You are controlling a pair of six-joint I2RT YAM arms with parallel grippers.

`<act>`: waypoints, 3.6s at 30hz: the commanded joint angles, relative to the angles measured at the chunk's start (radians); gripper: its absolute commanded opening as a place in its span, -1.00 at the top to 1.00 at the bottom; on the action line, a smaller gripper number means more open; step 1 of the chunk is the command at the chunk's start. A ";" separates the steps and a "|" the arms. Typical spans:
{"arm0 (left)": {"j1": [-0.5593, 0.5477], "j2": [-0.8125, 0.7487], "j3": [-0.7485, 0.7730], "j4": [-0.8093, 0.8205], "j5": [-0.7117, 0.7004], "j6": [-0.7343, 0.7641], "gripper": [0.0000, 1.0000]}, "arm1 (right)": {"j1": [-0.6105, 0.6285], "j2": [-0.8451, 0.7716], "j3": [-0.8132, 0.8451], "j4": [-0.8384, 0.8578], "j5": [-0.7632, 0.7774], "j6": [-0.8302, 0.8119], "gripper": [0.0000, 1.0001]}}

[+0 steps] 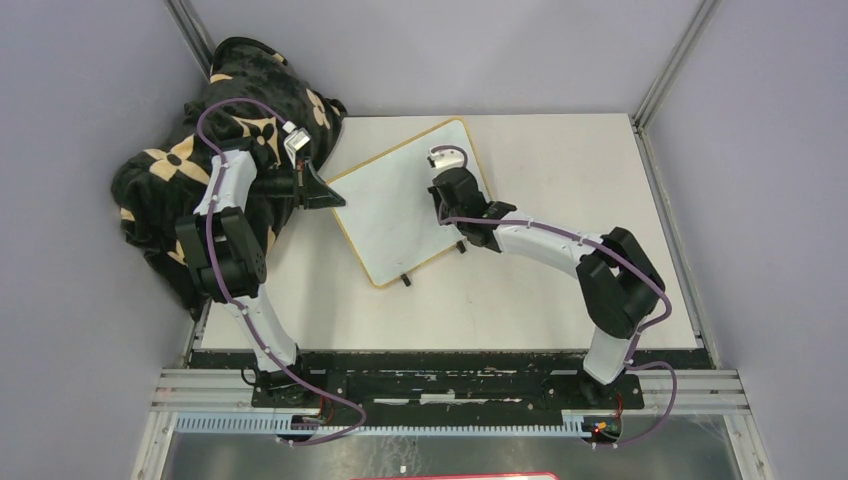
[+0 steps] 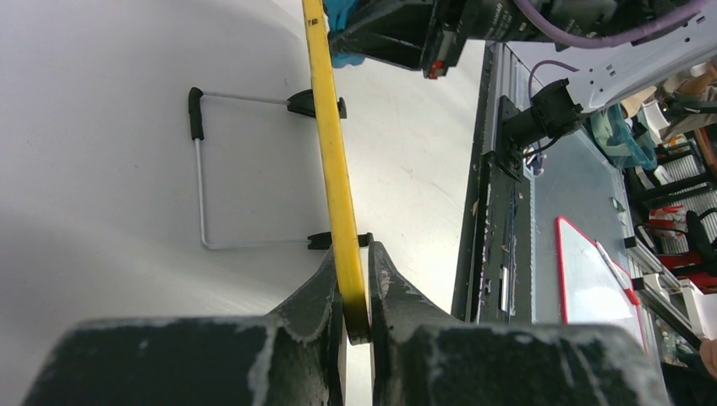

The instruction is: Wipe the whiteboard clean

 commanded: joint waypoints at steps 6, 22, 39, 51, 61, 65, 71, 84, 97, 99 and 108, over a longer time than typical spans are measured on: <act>-0.012 -0.042 -0.007 0.001 -0.058 0.051 0.94 | 0.085 0.054 0.054 0.038 0.006 0.012 0.98; -0.013 -0.049 -0.011 0.002 -0.053 0.048 0.94 | 0.289 0.226 0.405 -0.052 -0.023 -0.064 0.98; -0.013 -0.052 -0.001 0.001 -0.058 0.039 0.94 | 0.075 0.112 0.172 -0.062 0.047 -0.007 0.98; -0.013 -0.047 0.006 0.001 -0.058 0.032 0.89 | -0.011 -0.201 -0.033 -0.148 0.165 0.027 0.98; -0.013 -0.049 0.021 0.002 -0.064 0.010 0.35 | -0.034 -0.328 -0.086 -0.337 0.248 0.107 0.98; -0.013 -0.037 0.048 0.001 -0.074 -0.024 0.10 | -0.037 -0.390 -0.117 -0.391 0.251 0.139 0.98; -0.013 -0.056 0.037 0.002 -0.094 -0.032 -0.32 | -0.037 -0.472 -0.195 -0.443 0.291 0.164 0.98; 0.054 -0.187 -0.103 0.135 -0.173 -0.147 -0.98 | -0.058 -0.489 -0.297 -0.558 0.245 0.271 0.98; 0.128 -0.533 -0.651 0.905 -0.513 -0.681 -0.98 | -0.125 -0.472 -0.323 -0.673 0.090 0.284 -0.05; 0.127 -0.558 -0.694 0.940 -0.520 -0.710 -0.98 | -0.132 -0.463 -0.335 -0.669 0.073 0.286 -0.08; 0.128 -0.552 -0.793 0.960 -0.489 -0.711 -0.98 | -0.136 -0.446 -0.393 -0.593 -0.088 0.286 -0.07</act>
